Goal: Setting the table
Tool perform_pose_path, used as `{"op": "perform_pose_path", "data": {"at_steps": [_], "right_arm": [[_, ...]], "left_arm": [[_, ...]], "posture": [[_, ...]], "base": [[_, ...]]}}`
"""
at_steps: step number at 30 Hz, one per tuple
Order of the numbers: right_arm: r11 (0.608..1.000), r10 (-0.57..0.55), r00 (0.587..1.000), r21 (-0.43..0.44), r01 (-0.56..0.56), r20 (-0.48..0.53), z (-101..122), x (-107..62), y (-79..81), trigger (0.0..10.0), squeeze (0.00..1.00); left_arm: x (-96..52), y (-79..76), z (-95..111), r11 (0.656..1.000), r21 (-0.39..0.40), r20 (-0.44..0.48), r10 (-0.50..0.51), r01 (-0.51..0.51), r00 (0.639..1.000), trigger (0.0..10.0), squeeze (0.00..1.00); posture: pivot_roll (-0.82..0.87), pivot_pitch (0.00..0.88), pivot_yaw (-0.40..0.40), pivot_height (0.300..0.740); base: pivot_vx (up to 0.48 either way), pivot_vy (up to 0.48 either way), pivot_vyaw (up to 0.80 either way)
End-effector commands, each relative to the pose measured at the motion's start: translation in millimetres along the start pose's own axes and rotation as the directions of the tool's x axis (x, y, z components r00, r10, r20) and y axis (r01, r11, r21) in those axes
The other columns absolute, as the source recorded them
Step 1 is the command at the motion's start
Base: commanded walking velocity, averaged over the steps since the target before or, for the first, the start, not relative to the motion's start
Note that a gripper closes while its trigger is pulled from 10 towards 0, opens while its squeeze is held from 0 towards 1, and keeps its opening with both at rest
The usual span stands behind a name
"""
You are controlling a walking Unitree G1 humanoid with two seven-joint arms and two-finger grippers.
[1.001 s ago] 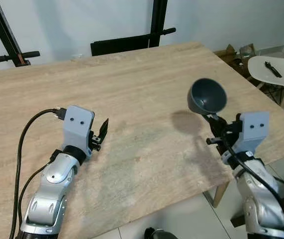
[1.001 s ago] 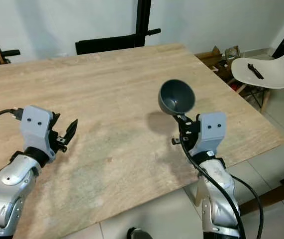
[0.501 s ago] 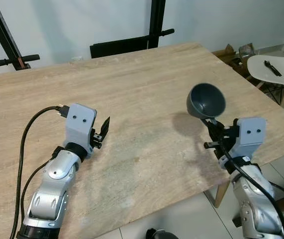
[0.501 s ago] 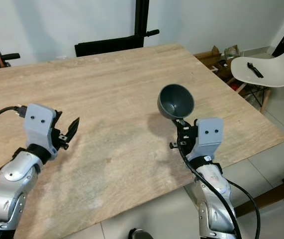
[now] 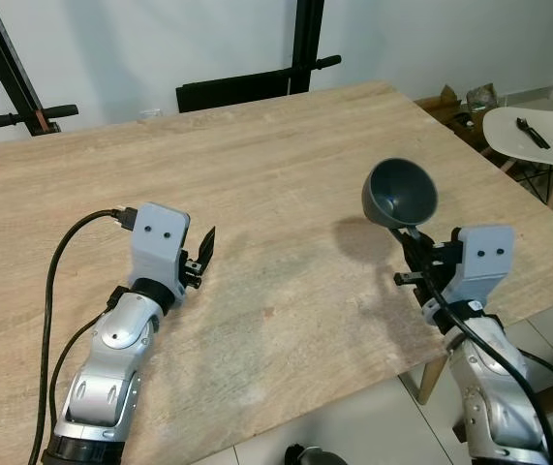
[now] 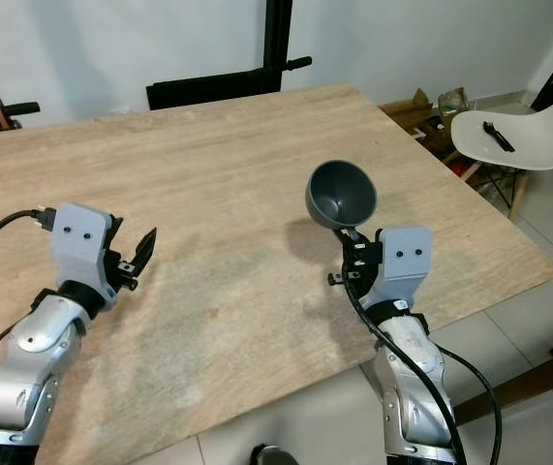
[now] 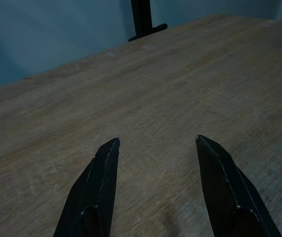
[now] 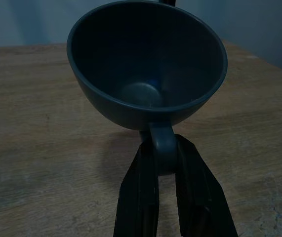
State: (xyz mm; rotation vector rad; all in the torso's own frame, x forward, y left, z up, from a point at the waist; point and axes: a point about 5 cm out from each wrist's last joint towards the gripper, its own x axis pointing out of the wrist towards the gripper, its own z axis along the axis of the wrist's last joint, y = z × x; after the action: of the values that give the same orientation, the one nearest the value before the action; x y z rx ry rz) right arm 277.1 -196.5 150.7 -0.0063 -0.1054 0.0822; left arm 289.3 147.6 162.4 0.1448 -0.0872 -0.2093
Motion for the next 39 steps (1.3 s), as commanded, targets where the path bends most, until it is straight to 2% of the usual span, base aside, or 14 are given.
{"op": "perform_pose_path", "data": {"at_steps": [1,11,39], "right_arm": [[1.000,-0.014,1.000,0.009,0.014,0.010,0.3,0.8,-1.3,10.0,0.00],[1.000,-0.024,1.000,0.008,0.024,0.007,-0.6,0.3,-3.1,10.0,0.00],[0.999,-0.042,0.999,0.010,0.042,-0.003,-4.1,-1.7,-3.9,10.0,0.00]], "left_arm": [[0.9,-1.6,-3.9,1.000,0.007,-0.012,0.006,-0.006,1.000,10.0,0.00],[3.9,-3.0,-4.7,1.000,0.005,-0.017,0.010,-0.010,1.000,10.0,0.00],[7.0,-2.6,-3.4,1.000,-0.003,-0.015,0.008,-0.008,1.000,10.0,0.00]], "posture": [[-0.12,0.000,0.030,0.740],[-0.12,0.000,0.035,0.740],[-0.13,0.000,0.047,0.740]], "base": [[0.000,0.000,0.00],[-0.025,0.000,0.00],[-0.351,0.000,0.00]]}}
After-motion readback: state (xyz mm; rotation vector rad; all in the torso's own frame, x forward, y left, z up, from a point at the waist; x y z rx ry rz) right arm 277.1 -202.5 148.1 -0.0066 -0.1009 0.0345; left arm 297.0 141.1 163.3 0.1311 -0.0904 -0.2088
